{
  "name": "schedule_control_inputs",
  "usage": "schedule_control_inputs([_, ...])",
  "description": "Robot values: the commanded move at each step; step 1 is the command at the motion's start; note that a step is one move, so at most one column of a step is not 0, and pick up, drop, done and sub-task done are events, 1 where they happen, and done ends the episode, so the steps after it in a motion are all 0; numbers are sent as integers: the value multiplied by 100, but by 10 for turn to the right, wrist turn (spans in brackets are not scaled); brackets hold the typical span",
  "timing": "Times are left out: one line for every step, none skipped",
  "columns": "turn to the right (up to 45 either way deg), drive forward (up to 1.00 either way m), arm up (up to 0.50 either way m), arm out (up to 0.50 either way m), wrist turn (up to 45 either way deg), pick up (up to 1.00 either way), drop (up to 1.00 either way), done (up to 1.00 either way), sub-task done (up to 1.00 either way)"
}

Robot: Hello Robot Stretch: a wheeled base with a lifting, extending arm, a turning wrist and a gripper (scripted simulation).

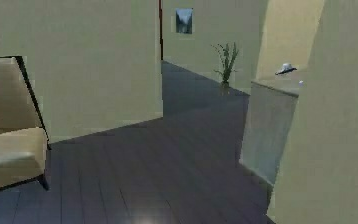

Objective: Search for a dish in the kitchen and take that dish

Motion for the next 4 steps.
schedule_control_inputs([0, 100, 0, 0, 0, 0, 0, 0, 0])
schedule_control_inputs([0, 65, 0, 0, 0, 0, 0, 0, 0])
schedule_control_inputs([-300, 0, 0, 0, 0, 0, 0, 0, 0])
schedule_control_inputs([0, 5, 0, 0, 0, 0, 0, 0, 0])
